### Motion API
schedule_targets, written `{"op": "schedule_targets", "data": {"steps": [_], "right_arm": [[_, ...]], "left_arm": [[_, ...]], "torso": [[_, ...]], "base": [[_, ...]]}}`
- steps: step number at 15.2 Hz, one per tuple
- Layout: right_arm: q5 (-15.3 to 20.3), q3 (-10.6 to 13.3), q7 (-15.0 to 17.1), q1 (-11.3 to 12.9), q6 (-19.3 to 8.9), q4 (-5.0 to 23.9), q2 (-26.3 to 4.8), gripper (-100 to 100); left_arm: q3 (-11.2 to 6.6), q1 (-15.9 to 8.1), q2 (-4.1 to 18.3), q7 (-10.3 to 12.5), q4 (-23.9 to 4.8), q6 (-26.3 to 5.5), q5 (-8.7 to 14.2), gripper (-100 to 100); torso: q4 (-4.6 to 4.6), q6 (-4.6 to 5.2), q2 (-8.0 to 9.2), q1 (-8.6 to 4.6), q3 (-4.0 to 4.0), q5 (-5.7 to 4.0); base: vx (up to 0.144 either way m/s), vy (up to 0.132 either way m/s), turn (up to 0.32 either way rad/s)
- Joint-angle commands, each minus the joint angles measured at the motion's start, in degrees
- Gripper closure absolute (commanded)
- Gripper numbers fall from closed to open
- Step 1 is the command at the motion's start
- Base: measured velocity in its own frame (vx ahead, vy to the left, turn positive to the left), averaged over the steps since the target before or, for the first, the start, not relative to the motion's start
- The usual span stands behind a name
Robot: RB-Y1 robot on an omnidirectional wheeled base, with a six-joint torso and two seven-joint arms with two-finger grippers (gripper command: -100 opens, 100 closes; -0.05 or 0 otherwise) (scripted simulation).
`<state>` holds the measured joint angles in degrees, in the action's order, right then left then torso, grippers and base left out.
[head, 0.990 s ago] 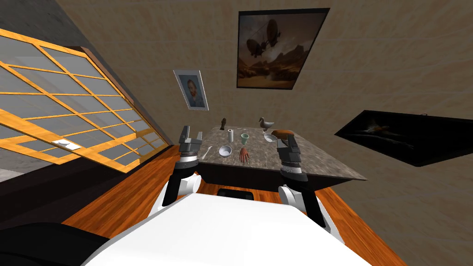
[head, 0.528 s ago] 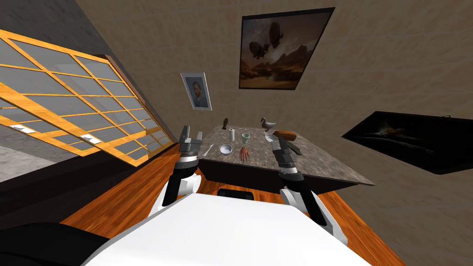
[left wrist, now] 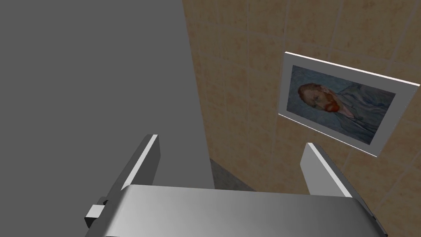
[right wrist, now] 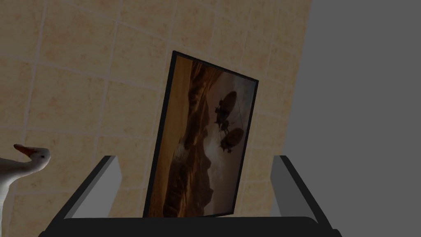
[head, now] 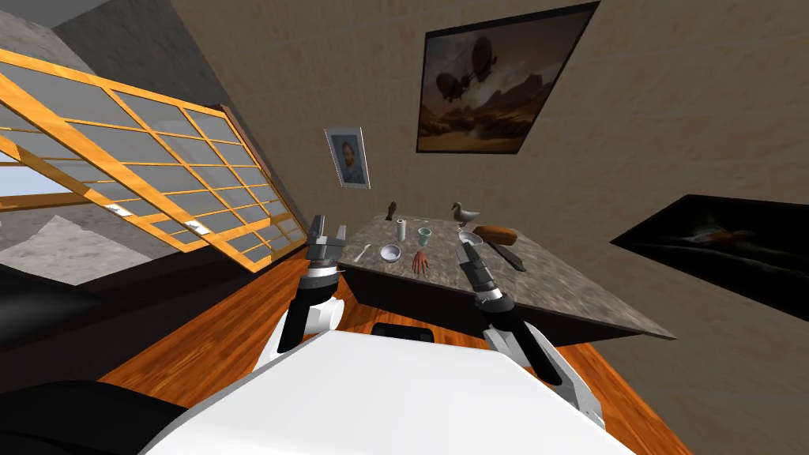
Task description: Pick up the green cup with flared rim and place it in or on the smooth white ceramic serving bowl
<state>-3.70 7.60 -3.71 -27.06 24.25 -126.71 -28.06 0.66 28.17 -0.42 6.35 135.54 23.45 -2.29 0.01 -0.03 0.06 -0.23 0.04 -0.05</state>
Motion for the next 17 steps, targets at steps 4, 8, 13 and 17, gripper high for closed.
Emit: {"op": "schedule_targets", "data": {"steps": [4, 8, 13, 17], "right_arm": [[-0.4, 1.6, 0.3, -0.1, -0.2, 1.5, -6.7, -100], [-0.7, 2.8, 0.4, -0.2, -0.2, 2.8, -11.3, -100], [-1.3, 5.4, 0.7, -0.4, -0.2, 5.8, -17.6, -100], [-1.7, 6.7, 0.7, -0.5, -0.3, 7.3, -22.2, -100]], "left_arm": [[0.00, 0.0, 0.0, 0.0, 0.0, 0.0, 0.0, 0], [0.00, 0.0, 0.0, 0.0, 0.0, 0.0, 0.0, 0], [0.00, 0.0, 0.0, 0.0, 0.0, 0.0, 0.0, 0], [0.00, 0.0, 0.0, 0.0, 0.0, 0.0, 0.0, 0]], "torso": [[0.00, 0.00, 0.01, 0.02, 0.00, 0.00], [-0.01, 0.00, -0.02, 0.04, -0.01, 0.01], [-0.01, 0.04, -0.05, 0.07, -0.03, 0.01], [-0.01, 0.04, -0.07, 0.08, -0.04, 0.02]], "base": [[-0.025, -0.033, 0.148], [-0.020, -0.025, 0.132], [-0.018, -0.026, 0.148], [-0.016, -0.020, 0.174]]}}
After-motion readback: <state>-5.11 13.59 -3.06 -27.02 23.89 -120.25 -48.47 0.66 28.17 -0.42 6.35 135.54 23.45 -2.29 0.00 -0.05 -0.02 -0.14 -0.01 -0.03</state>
